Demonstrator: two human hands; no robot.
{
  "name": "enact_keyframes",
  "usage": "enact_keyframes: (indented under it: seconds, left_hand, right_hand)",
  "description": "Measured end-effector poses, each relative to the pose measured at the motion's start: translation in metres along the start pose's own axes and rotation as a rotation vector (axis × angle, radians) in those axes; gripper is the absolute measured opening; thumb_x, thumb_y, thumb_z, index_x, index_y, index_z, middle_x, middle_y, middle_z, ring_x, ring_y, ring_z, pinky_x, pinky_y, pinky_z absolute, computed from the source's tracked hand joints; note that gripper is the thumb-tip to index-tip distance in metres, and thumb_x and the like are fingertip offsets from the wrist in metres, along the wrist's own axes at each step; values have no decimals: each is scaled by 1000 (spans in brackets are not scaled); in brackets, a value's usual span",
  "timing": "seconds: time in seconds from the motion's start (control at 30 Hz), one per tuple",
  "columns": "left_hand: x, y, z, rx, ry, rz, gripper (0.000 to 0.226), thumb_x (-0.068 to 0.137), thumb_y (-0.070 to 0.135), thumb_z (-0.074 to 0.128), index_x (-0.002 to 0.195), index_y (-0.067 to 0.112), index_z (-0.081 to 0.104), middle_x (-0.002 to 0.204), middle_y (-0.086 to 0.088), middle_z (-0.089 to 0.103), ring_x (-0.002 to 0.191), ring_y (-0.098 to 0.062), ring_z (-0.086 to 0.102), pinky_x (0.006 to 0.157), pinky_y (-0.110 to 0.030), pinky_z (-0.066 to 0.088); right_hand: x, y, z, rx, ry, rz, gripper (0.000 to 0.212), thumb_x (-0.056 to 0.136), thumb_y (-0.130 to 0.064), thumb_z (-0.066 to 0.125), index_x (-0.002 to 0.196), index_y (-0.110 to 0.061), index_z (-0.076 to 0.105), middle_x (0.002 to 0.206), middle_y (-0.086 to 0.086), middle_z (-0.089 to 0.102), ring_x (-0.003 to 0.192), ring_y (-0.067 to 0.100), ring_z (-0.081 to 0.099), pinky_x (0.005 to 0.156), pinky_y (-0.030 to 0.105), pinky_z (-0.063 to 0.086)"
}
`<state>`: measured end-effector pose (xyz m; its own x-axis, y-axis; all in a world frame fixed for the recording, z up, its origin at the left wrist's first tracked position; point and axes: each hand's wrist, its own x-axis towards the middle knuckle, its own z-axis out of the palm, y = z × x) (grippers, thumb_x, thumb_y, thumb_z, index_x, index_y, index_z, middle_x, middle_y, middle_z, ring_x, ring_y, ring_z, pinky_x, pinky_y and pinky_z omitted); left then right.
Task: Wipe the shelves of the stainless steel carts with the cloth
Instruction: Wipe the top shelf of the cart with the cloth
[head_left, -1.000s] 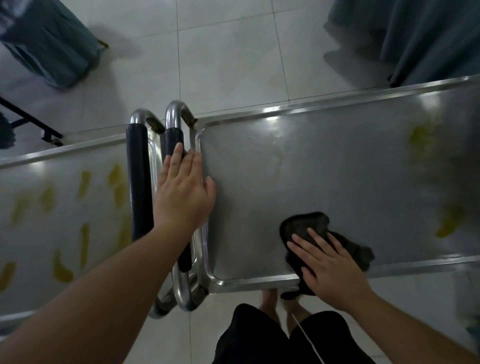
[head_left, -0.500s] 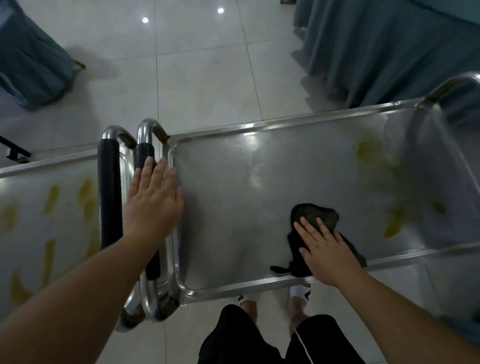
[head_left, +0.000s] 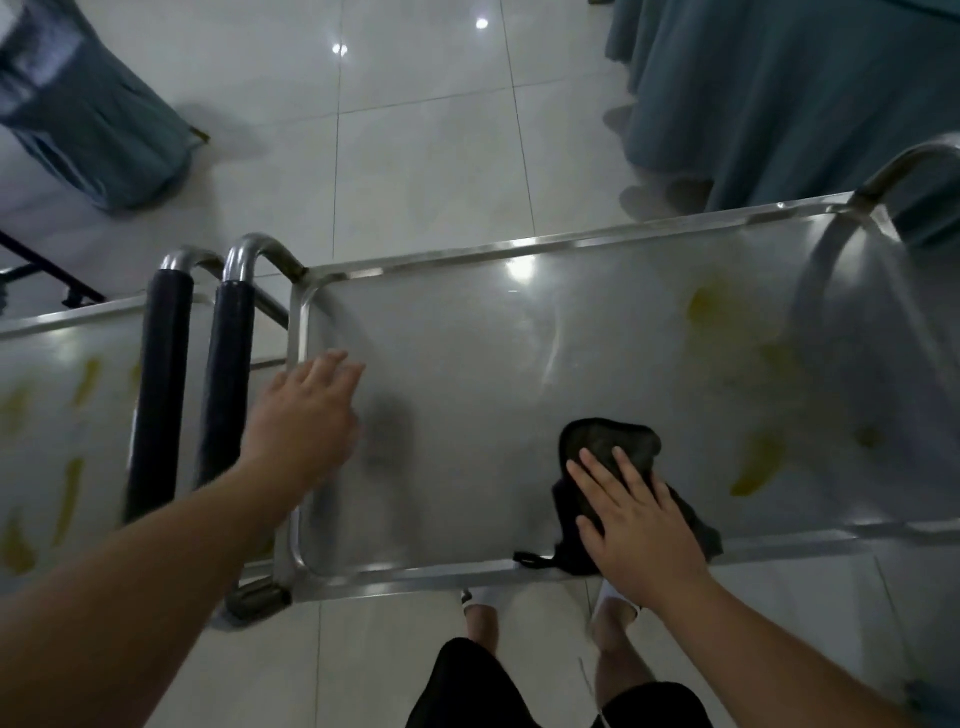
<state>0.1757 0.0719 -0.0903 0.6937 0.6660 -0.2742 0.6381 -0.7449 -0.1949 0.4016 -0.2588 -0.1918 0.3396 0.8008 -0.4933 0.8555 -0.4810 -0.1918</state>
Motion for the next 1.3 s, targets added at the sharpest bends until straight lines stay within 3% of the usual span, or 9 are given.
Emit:
enact_keyframes:
  seconds: [0.13,0.33,0.43,0.53,0.77,0.9,1.17,1.3]
  left_hand:
    - [3,102,-3,-339,-49,-116,60,101,36,54,159,25,41,166,-5,38,145,-31,46,116,-46,39]
    - [12,217,16,-523,-70,-141,62,107,39,46,165,26,29,176,-1,20,159,-26,26,124,-42,25]
    - [21,246,23,-562,3,-145,61,109,40,42,167,28,26,177,1,14,163,-20,10,129,-41,14]
    - [31,260,30,-538,88,-147,60,111,38,38,169,27,23,178,0,12,164,-17,2,130,-35,-2]
    - [64,277,55,-527,83,-219,64,112,43,32,171,29,11,179,3,0,164,-14,-8,132,-39,-6]
    - [64,280,64,-504,120,-245,67,108,47,31,171,29,14,179,4,5,164,-14,-4,132,-41,-1]
    - [69,280,67,-509,126,-246,71,102,50,31,170,31,19,178,3,11,164,-16,2,132,-41,0]
    - [68,281,67,-509,126,-246,71,102,50,32,169,31,20,178,3,11,164,-15,2,132,-42,1]
  right_hand:
    - [-10,30,0,29,38,-49,67,101,-60,14,165,-46,-1,171,-24,-10,158,11,-20,125,45,-12]
    - [-18,62,2,66,47,-89,67,102,-56,24,166,-47,7,171,-27,-7,158,7,-19,125,44,-11]
    - [-15,46,0,95,101,-33,69,98,-48,33,165,-38,27,172,-18,16,162,17,3,128,51,2]
    - [-10,29,4,93,188,-7,68,96,-43,38,163,-29,38,170,-9,31,160,27,21,127,57,20]
    - [-13,59,18,95,245,-139,66,98,-39,47,163,-31,36,172,-12,27,162,21,14,128,54,20]
    - [-18,91,16,62,268,-155,66,98,-37,47,163,-32,37,171,-13,27,162,19,13,128,53,21]
    - [-43,213,-9,-43,277,-20,68,96,-39,44,163,-34,36,170,-11,30,161,20,20,126,56,21]
    - [-54,288,-28,6,239,233,72,94,-41,40,164,-33,29,169,-3,35,157,30,29,119,65,30]
